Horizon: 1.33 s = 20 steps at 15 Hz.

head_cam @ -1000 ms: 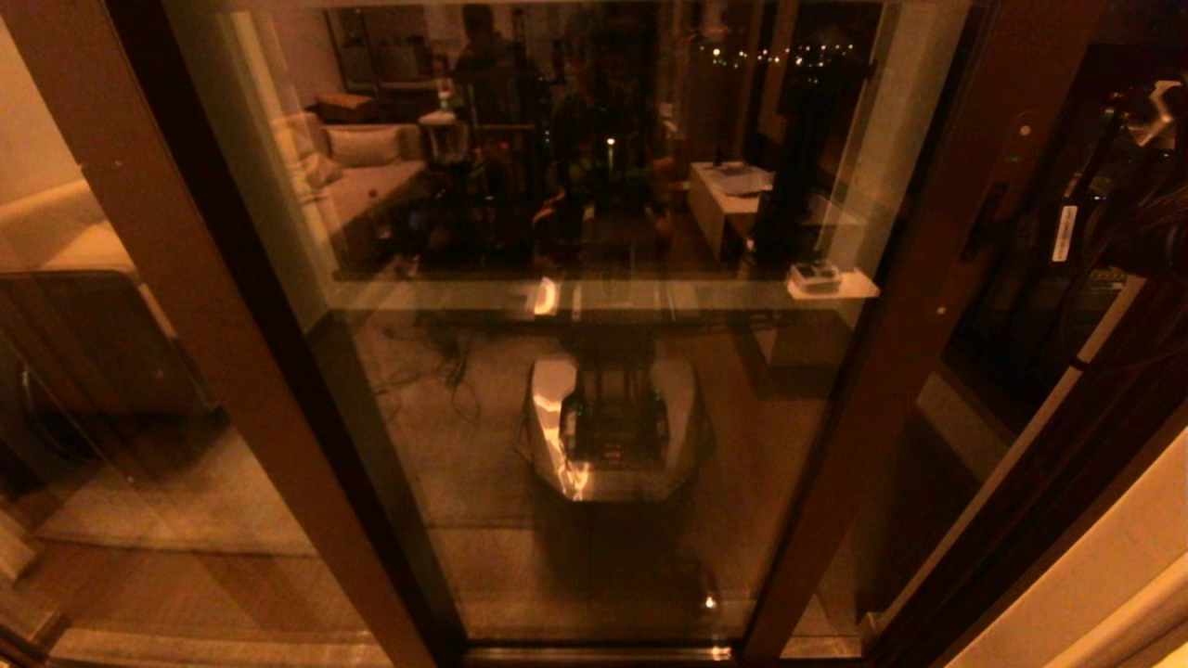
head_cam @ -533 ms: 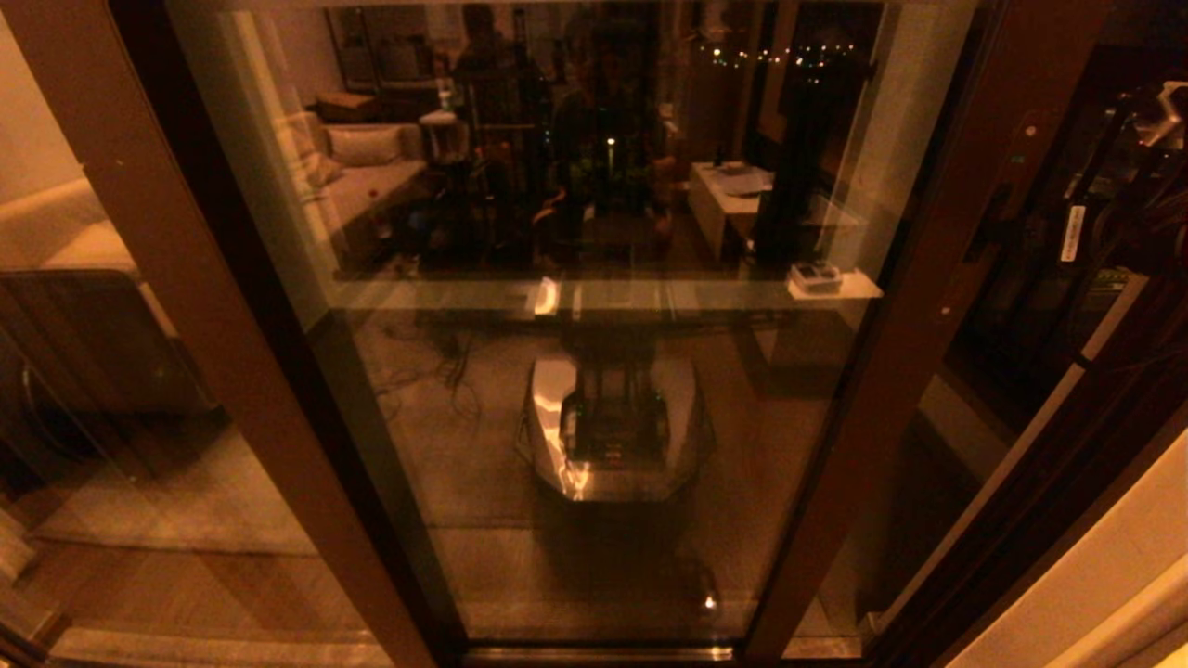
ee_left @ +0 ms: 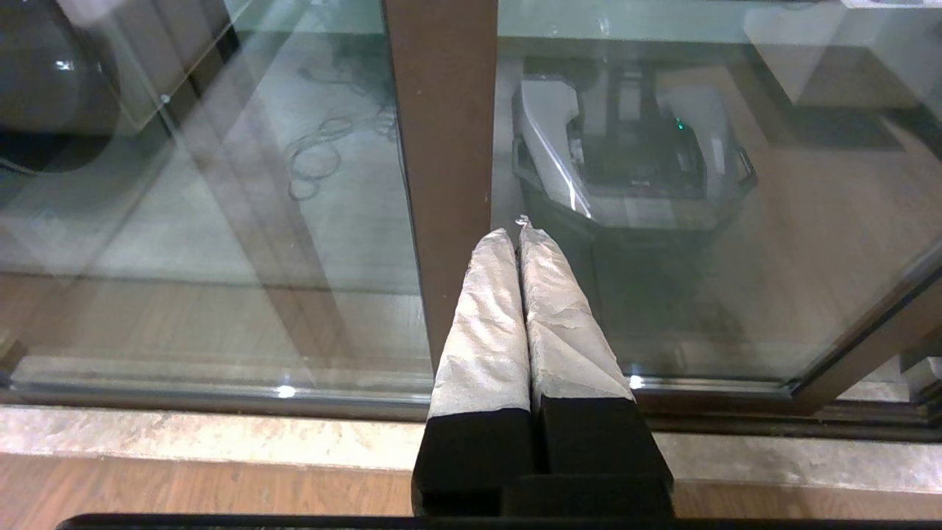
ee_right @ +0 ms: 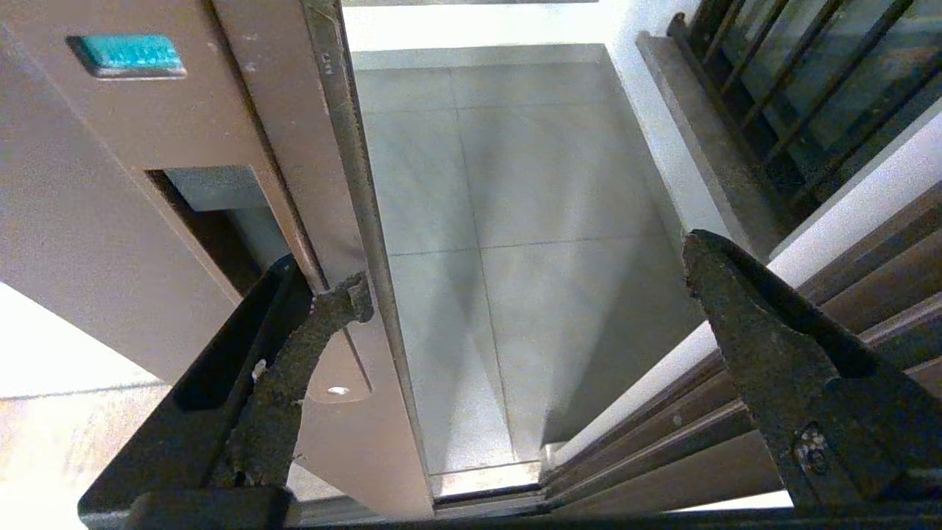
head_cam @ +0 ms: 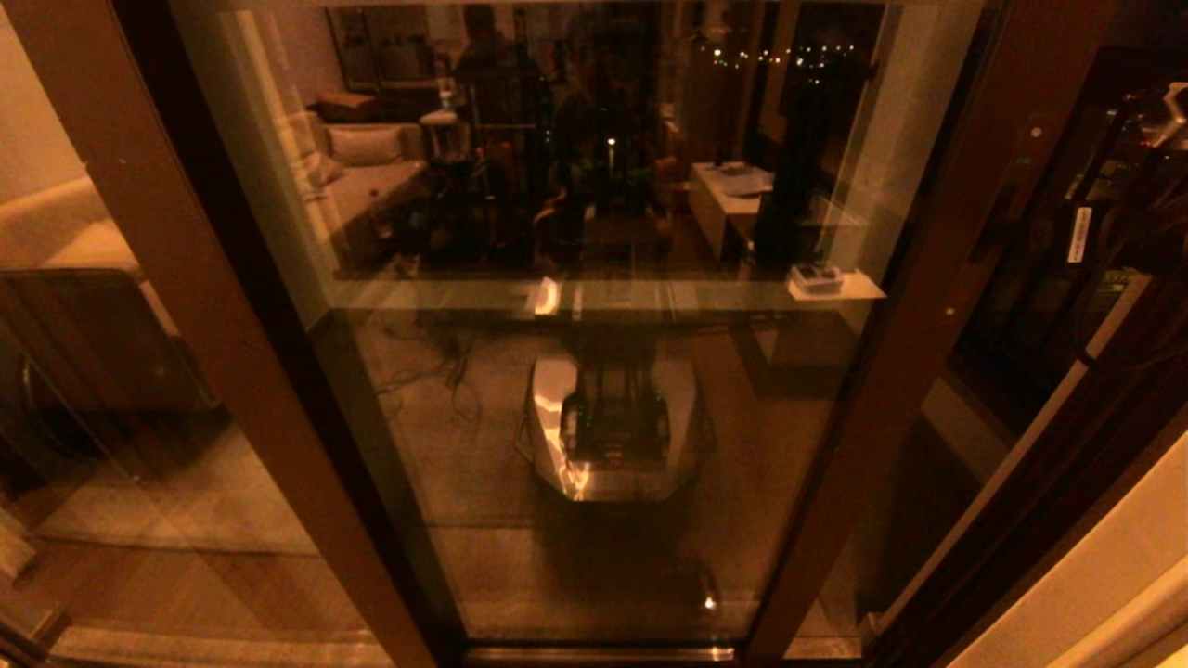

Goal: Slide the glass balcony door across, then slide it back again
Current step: Close the slid door

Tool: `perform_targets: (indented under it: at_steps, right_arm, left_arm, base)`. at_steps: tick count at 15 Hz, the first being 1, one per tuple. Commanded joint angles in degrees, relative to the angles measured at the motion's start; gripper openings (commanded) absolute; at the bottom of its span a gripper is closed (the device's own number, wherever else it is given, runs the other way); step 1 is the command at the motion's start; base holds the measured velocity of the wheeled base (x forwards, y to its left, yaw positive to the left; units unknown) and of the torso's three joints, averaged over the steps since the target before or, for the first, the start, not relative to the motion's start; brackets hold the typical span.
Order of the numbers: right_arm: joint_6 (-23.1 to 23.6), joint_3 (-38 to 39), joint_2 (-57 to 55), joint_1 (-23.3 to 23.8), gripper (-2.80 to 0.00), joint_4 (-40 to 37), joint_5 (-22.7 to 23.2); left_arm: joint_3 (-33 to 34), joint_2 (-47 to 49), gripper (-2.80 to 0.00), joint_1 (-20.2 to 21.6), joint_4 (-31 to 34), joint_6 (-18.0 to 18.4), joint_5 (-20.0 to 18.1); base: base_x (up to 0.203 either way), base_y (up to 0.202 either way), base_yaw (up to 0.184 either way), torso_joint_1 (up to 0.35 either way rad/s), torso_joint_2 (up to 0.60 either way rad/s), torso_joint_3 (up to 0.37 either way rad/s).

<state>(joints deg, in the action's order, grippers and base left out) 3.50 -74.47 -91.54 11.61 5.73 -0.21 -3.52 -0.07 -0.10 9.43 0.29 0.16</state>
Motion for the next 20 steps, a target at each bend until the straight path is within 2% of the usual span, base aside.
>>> perform_targets:
  at_steps: [1,11,20]
  right_arm:
    - [0.02,0.03,-0.22,0.61,0.0,0.07,-0.14]
    - [-0.04,0.41,0.13,3.93,0.0,0.77,1.92]
    - [-0.05,0.56,0.13,9.31,0.0,0.77,4.87]
  left_arm:
    - [0.01,-0.01,-2.8,0.01,0.06,-0.03,0.02]
    - [0.01,-0.01,-2.8,0.01,0.06,-0.03,0.02]
    - [0.01,-0.01,-2.8,0.01,0.06,-0.03,0.02]
  base:
    - [0.0,0.0,0.0,0.0,0.0,0.0]
    - [0.0,0.0,0.0,0.0,0.0,0.0]
    - [0.0,0.0,0.0,0.0,0.0,0.0]
